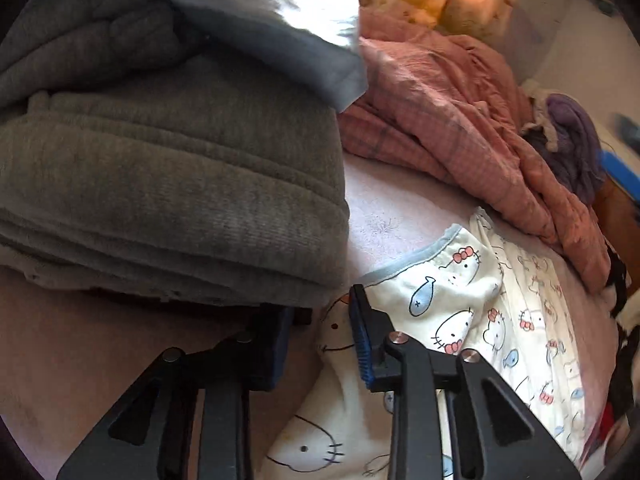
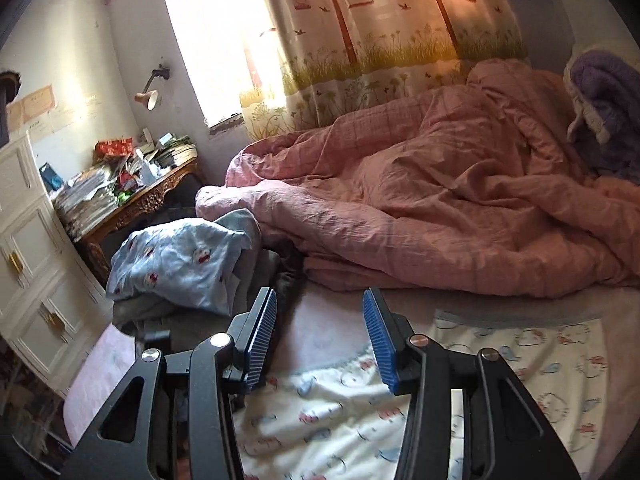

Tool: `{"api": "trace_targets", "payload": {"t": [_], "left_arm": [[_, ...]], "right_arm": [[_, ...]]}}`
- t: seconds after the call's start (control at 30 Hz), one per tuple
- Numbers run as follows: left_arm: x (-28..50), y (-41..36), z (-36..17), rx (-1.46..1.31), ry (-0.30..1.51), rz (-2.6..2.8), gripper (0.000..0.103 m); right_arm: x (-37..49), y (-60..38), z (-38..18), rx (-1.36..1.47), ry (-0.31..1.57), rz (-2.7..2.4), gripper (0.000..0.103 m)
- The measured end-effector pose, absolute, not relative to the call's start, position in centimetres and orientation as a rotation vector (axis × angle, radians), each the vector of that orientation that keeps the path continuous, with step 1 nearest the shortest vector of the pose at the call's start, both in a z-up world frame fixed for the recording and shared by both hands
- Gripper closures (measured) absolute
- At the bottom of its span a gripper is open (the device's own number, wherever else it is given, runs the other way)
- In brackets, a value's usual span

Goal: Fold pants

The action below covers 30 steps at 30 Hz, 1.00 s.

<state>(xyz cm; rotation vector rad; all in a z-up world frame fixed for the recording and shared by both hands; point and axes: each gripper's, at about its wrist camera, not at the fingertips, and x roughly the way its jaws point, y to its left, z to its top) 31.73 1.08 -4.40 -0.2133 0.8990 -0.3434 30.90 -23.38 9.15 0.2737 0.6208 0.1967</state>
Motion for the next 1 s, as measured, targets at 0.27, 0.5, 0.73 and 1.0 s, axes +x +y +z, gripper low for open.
{"api": "trace_targets", "payload": {"t": [0.27, 0.5, 0.73, 1.0], "left_arm": [[31.6, 1.8, -5.1, -0.286, 0.967, -0.428, 0.094], [30.6, 1.0, -4.6, -0.244, 0.952, -0.401, 0.102], [26.1, 0.8, -1.0, -0.235, 0.852, -0.686, 0.102], [21.9, -5.5, -2.9, 0.059, 1.014, -0.917, 0.101]], "right_arm": [[38.4, -22.7, -3.1, 0.210, 0.904, 0.149, 0.056], [39.5, -23.1, -6.2, 0.222, 0.945, 0.167, 0.097], [35.9, -23.9, -2.1, 0.173, 0.857, 0.267, 0.097], [33.0, -27.4, -2.3, 0.072, 0.936, 0.132, 0.097]]}}
